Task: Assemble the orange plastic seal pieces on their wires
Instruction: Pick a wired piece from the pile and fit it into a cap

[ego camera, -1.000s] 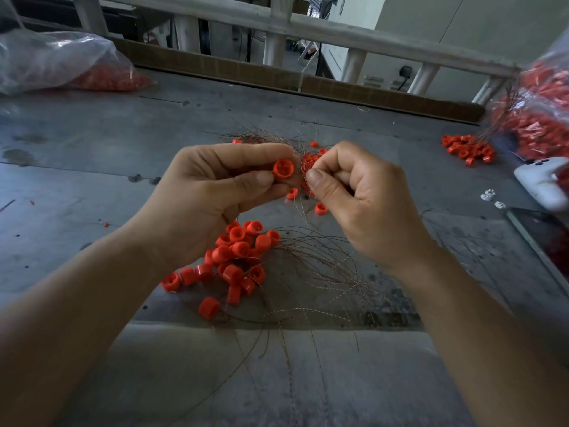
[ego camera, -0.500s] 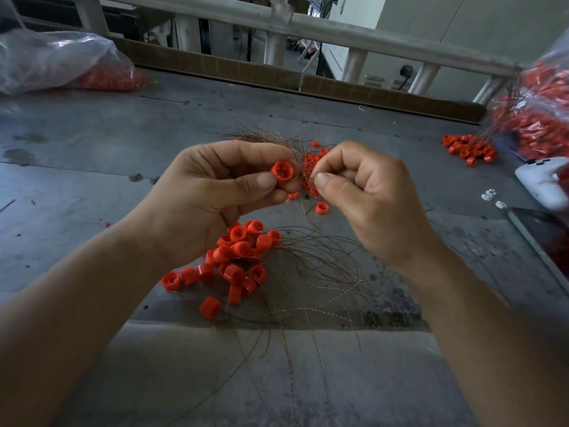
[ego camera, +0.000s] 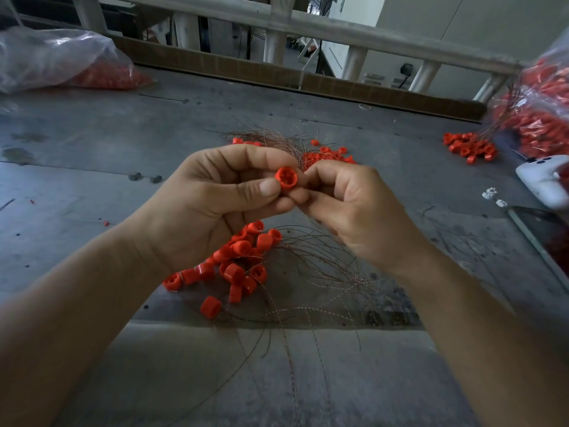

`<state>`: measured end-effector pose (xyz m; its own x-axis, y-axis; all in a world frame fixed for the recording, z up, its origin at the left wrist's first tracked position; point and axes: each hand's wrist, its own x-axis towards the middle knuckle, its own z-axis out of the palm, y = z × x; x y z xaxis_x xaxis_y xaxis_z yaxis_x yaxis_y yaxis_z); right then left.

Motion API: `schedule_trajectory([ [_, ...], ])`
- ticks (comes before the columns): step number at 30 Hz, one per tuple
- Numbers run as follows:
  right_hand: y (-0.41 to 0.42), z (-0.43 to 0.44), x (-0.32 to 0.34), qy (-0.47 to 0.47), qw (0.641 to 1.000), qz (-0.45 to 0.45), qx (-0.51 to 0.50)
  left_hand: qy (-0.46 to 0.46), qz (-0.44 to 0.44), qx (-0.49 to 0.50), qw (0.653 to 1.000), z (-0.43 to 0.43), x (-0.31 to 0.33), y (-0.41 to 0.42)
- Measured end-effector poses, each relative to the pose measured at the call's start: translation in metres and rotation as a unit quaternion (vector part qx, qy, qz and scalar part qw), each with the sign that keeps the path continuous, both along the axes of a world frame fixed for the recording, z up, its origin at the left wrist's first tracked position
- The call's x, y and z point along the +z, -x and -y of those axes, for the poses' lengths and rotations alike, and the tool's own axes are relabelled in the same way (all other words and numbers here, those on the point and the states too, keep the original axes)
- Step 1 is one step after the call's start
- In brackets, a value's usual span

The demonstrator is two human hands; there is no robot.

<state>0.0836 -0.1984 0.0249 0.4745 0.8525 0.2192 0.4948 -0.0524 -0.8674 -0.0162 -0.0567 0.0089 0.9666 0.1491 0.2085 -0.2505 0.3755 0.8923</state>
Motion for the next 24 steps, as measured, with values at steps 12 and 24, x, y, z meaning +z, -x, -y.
schedule_trajectory([
  [12, -0.061, 0.015, -0.003, 0.040, 0.964, 0.080, -0.252, 0.044, 0.001, 0.051, 0.998, -0.001, 0.000, -0.002],
  [24, -0.077, -0.003, -0.036, 0.174, 0.926, 0.237, -0.239, 0.059, 0.004, 0.034, 0.998, -0.001, -0.001, -0.001],
])
